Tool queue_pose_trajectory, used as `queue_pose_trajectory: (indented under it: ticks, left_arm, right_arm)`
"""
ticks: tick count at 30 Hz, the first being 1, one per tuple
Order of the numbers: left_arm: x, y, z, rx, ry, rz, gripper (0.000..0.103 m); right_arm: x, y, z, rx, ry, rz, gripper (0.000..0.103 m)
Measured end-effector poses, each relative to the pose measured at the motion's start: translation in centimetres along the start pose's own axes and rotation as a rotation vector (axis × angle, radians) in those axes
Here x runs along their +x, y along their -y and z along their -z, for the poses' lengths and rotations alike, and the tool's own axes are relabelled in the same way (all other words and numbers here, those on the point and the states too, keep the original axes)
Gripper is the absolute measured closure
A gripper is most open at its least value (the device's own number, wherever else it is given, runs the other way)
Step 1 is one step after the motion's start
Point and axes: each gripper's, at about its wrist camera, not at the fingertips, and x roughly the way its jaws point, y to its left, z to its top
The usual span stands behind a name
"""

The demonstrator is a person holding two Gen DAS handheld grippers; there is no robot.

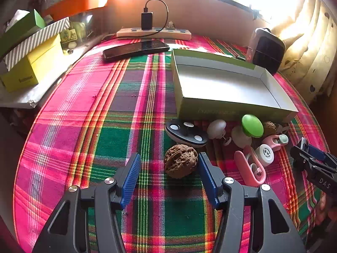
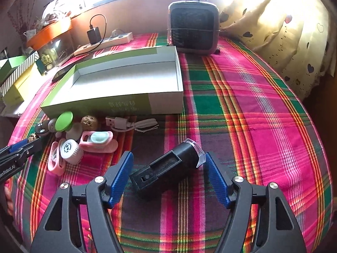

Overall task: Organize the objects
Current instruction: 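Move the right gripper to the black cylinder while the left gripper approaches the walnut, then close the right gripper on the black cylinder while the left gripper closes on the walnut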

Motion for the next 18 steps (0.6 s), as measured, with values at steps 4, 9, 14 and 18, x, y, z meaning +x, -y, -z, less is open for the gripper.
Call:
queue_pose_trajectory:
  ticks: [4, 9, 14, 18]
  left_arm:
    - [0.0, 0.0, -0.1, 0.005, 0.002, -0.005, 0.048]
    - [0.0, 0.1, -0.1, 0.007, 0.002, -0.006, 0.048]
    - [0.0, 0.2, -0.1, 0.007, 0.004, -0.010, 0.048]
    - [0.0, 0.2, -0.1, 0.008, 0.004, -0.010, 0.048]
  right_arm:
    - [-0.4, 0.2, 0.3, -0.026, -0.015, 0.002, 0.033]
    - [-1.0, 0.6, 1.1, -0.019, -0.014, 0.033, 0.033]
    - [-1.9, 1.0, 1.6, 0.006, -0.010, 0.042, 0.033]
    - [-3.1, 1.0, 1.8, 0.008, 0.020, 0.044, 0.032]
